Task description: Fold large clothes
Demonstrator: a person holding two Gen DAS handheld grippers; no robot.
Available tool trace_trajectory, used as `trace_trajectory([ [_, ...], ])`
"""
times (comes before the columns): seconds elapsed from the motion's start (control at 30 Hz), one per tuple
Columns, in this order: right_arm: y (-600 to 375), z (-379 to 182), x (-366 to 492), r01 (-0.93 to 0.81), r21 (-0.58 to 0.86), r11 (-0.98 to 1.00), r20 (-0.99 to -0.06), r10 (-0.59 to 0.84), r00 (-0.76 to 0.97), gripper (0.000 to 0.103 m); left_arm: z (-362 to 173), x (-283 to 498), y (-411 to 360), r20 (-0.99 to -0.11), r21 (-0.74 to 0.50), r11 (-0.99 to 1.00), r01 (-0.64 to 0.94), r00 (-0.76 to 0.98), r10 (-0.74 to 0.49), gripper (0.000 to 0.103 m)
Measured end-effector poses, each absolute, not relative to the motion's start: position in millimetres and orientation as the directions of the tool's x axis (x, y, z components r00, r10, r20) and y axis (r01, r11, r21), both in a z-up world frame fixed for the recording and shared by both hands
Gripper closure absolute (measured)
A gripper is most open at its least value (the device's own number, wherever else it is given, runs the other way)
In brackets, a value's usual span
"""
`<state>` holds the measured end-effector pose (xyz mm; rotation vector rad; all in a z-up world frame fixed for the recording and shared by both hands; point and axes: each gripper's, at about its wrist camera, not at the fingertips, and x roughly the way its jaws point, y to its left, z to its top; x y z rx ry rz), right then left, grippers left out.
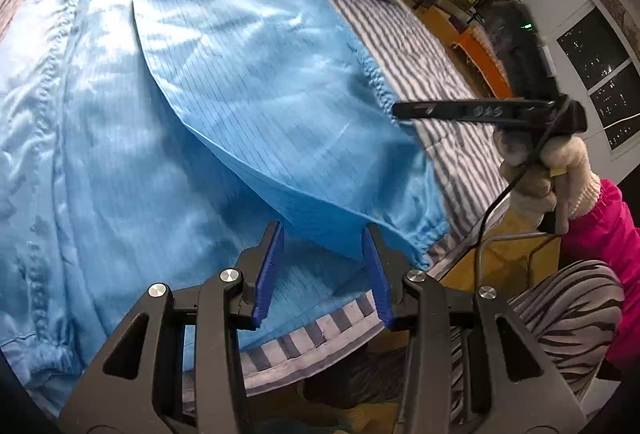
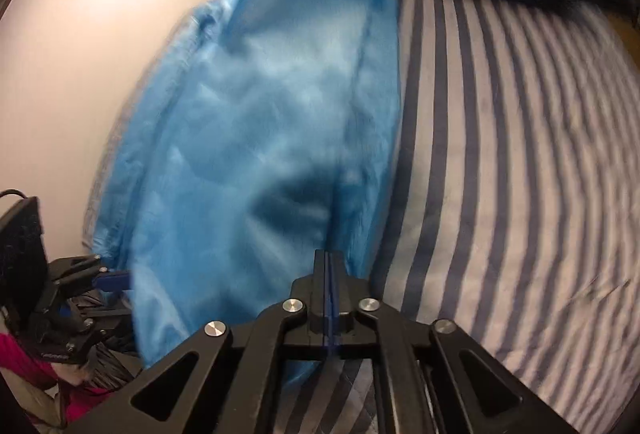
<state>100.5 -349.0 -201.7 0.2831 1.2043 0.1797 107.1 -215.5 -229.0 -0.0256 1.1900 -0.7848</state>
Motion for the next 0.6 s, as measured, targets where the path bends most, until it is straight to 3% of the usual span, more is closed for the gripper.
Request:
trace_trajectory([
  [0.1,-355,-156,109,-0.027,0.285,0.958,-0.857,0.268,0.441,0.067,-208,106,-211,-0.799,-0.395,0.735,0.551,0.188,-0.571,0.063],
  [0.37,-343,-60,176,-0.122,0.236,0.964,-0.778,0.262,0.571,0.066,-160,111,-217,-0.726,-0.422,0.692,0.585,0.24,-0.645,0.063],
  [0.6,-322,-87,202,-0.13,0.318,0.939,-0.777,0.337,0.531,0.068,-128,187,-186,-0.74,-0.385,0.751,0.536,0.308,-0.598,0.063],
])
